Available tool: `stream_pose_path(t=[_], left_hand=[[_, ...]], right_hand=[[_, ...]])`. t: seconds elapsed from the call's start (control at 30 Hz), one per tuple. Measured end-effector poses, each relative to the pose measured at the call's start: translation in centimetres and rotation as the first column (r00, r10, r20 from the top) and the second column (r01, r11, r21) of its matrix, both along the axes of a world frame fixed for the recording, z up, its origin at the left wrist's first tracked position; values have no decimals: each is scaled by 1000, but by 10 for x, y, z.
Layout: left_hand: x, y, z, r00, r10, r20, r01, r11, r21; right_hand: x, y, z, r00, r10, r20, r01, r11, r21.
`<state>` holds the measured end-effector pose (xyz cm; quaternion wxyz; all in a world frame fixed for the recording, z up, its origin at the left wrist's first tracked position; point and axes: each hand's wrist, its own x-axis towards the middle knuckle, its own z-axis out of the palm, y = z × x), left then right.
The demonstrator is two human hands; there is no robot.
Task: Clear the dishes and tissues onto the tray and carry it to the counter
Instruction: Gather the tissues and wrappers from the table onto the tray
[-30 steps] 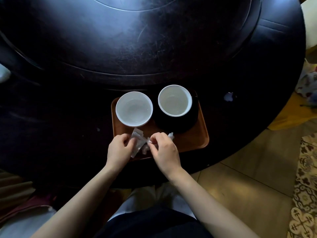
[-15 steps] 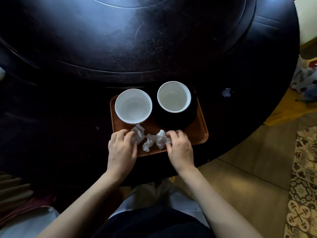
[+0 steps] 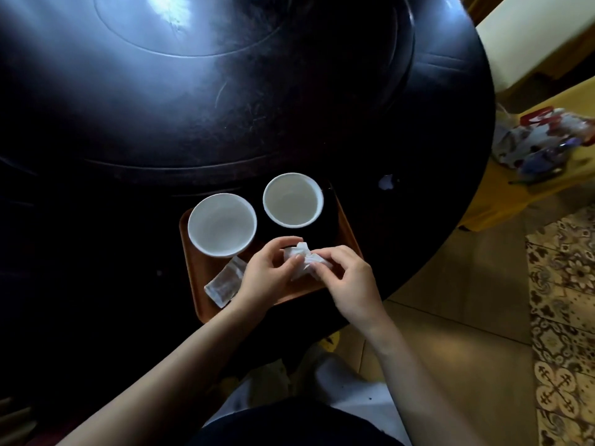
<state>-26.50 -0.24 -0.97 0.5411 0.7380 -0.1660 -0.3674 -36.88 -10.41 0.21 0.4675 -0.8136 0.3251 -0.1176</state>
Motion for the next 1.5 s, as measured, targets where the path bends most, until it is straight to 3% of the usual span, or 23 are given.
stream_pose_path(t=[0.23, 0.37, 0.53, 0.7, 0.83, 0.9, 1.0, 1.07, 1.13, 1.27, 1.4, 1.5], left_hand=[[-7, -38, 6, 960, 41, -277, -67, 994, -83], [-15, -69, 6, 959, 54, -277, -77, 995, -71], [-28, -115, -6, 934, 85, -348, -123, 988, -88], [-47, -175, -24, 900, 221, -377, -274, 957, -95], [-56, -216, -44, 925, 325, -195, -333, 943, -12], [-60, -231, -54, 934, 340, 108, -350, 933, 89], [-80, -242, -71, 821, 149, 550, -326, 915, 237], [-97, -244, -88, 708, -87, 701, -296, 864, 406], [-109, -242, -102, 668, -207, 715, -323, 785, 529], [-114, -237, -110, 660, -237, 713, -417, 673, 610], [-118, -236, -111, 688, -225, 690, -449, 615, 648], [-121, -229, -111, 701, -219, 679, -449, 604, 658]], right_hand=[[-14, -36, 5, 961, -249, 124, 214, 947, 241], [-20, -61, 1, 969, -217, 122, 164, 924, 345], [-28, -110, -10, 996, -53, 70, 33, 965, 261], [-29, -175, -19, 998, 60, 3, -60, 993, 101], [-19, -233, -39, 992, 129, -6, -129, 992, -1], [-9, -266, -52, 999, 34, 15, -32, 995, -99], [9, -307, -71, 988, -146, 55, 154, 960, -234], [21, -319, -81, 979, -198, 43, 202, 944, -260], [29, -318, -89, 981, -191, 19, 186, 924, -333], [35, -304, -104, 991, -131, 1, 112, 845, -522], [42, -295, -114, 988, -152, 30, 140, 797, -588], [45, -286, -116, 998, -63, 31, 69, 812, -580]])
